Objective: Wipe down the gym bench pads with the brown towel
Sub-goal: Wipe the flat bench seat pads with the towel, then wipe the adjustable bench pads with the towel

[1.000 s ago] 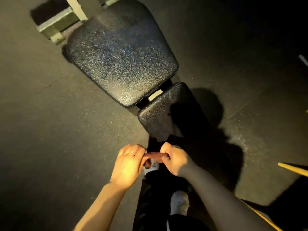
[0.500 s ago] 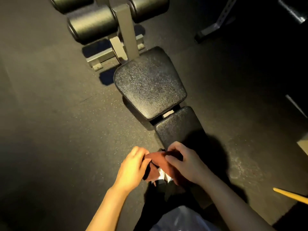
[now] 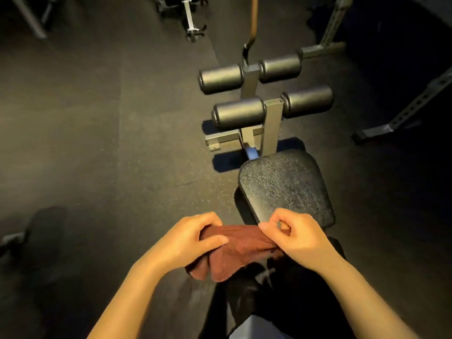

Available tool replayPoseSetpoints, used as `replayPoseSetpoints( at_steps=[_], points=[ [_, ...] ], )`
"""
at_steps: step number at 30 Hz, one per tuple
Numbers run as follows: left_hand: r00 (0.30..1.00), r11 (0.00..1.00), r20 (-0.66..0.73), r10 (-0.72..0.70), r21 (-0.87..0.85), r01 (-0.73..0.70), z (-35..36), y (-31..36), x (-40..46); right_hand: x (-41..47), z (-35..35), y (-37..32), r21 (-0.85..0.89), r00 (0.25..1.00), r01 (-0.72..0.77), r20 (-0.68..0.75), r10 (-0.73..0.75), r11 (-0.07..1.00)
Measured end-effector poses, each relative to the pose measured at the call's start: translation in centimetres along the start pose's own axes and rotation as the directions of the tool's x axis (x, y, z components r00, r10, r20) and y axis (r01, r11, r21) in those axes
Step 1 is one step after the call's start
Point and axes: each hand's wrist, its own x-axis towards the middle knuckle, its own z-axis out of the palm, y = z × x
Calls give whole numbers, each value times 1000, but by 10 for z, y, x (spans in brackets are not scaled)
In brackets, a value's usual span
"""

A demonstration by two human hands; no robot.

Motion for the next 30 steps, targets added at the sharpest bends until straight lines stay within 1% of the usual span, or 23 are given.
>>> replayPoseSetpoints(
  at_steps=[3,4,6,8,9,11,13,15,16,17,19,21,22,23,26,28,30],
  points=[
    [996,1000,81,-30,6,30,-66,-1,22,61,-7,-26,30,998,61,0,-61,998],
    [993,999,113,-41,9,41,-89,-2,31,86,-8,-38,57,997,77,27,-78,995],
    [989,995,133,-68,82,58,-142,-7,55,141,-9,-68,114,987,124,87,-134,986],
    [994,981,63,-91,179,79,-191,-12,75,191,-9,-98,164,966,149,185,-179,975],
    [994,977,4,-107,184,104,-211,-17,80,213,-7,-113,165,945,159,259,-199,973],
    [982,967,-113,-154,188,173,-250,-33,85,258,-3,-146,101,903,199,368,-222,975],
    [956,926,-228,-184,285,246,-282,-60,88,300,5,-177,30,887,238,401,-230,971],
    [923,885,-334,-193,346,310,-315,-89,96,346,13,-211,-66,891,332,350,-290,941],
    [902,876,-384,-197,343,338,-333,-103,101,370,17,-228,-117,886,397,309,-346,911],
    [874,885,-441,-204,300,357,-351,-114,107,394,21,-244,-143,868,462,274,-414,875],
    [809,932,-537,-238,109,347,-384,-138,122,441,27,-277,-130,820,563,212,-532,816],
    [758,952,-581,-296,-111,287,-421,-163,139,493,34,-306,-159,809,588,131,-573,793],
    [738,953,-603,-303,-169,252,-440,-178,150,519,37,-319,-209,812,582,102,-574,786],
    [724,958,-628,-287,-184,220,-461,-195,163,546,40,-332,-273,825,559,87,-559,783],
    [703,970,-668,-243,-170,174,-524,-239,206,617,53,-367,-425,897,426,82,-435,798],
    [671,975,-707,-222,-152,162,-565,-258,239,660,62,-387,-537,912,375,68,-404,755],
    [663,965,-705,-253,-234,120,-605,-270,276,706,64,-399,-593,925,302,-6,-379,746]
  ],
)
